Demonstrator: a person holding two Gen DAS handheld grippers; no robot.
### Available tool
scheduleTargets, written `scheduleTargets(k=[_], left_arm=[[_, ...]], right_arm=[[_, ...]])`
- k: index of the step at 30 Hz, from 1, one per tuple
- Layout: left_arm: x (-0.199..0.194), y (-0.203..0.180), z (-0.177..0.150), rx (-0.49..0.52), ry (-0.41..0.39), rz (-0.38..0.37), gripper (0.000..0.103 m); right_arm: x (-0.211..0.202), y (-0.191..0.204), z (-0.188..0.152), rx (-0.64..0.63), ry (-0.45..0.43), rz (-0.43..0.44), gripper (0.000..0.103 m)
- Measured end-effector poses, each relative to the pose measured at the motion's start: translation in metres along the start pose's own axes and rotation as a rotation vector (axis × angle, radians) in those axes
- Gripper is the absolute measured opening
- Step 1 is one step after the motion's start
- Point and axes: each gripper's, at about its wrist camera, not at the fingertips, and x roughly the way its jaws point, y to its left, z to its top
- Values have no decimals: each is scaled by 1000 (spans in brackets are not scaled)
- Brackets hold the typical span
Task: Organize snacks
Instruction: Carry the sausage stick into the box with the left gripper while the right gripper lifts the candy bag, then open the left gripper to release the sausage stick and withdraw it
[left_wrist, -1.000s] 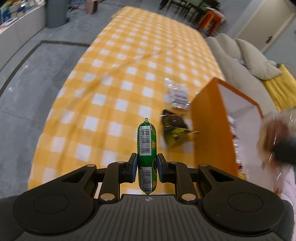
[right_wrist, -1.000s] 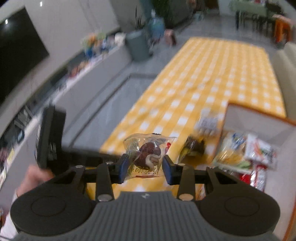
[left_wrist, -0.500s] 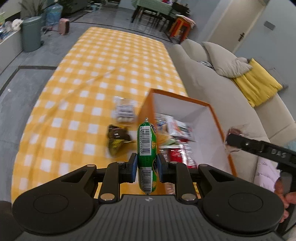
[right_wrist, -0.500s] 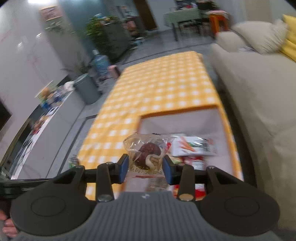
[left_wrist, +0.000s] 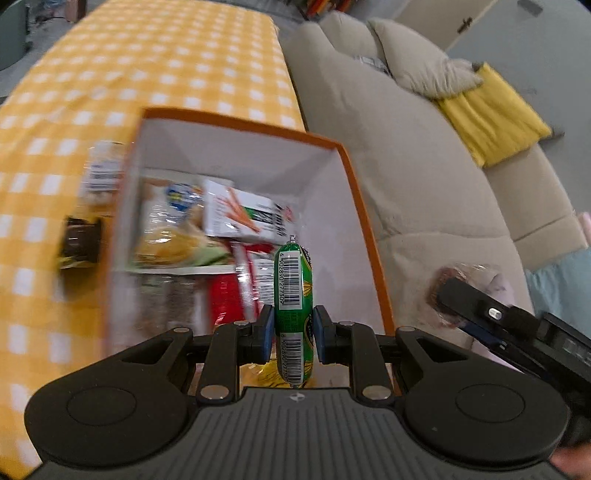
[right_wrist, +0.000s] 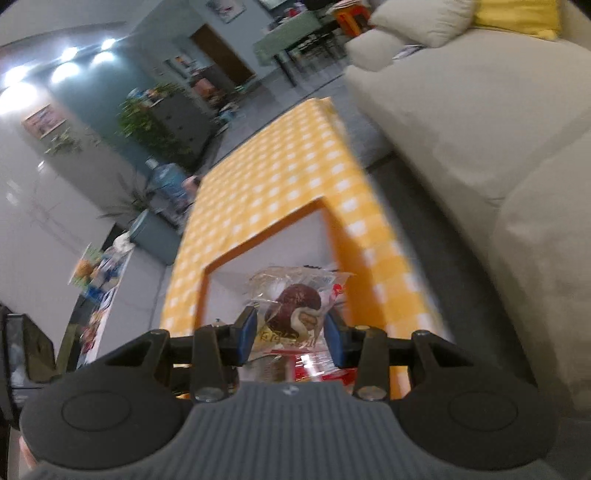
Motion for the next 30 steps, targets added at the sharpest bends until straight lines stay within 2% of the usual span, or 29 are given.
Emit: scheduleTargets(k=[5,12,17,24,28,30], left_arm=[[41,-16,8,-7,26,9,24],[94,-28,27,-5,61,80,24],[116,-29,32,2,109,127,24],[129,-19,35,-53,187,63,24],[131,-15,35,-66,187,55,25],[132,-14,36,-72,188,62,30]], right_arm=[[-8,-28,5,65,-21,-29,38],[-26,-42,4,115,-44,-10,38],[-33,-52,0,145,-43,-5,38],[-29,-57,-4,167,-21,-32,39],[-28,-53,-4,162,-14,-30,39],[-28,-53,-4,164,-8,-36,39]])
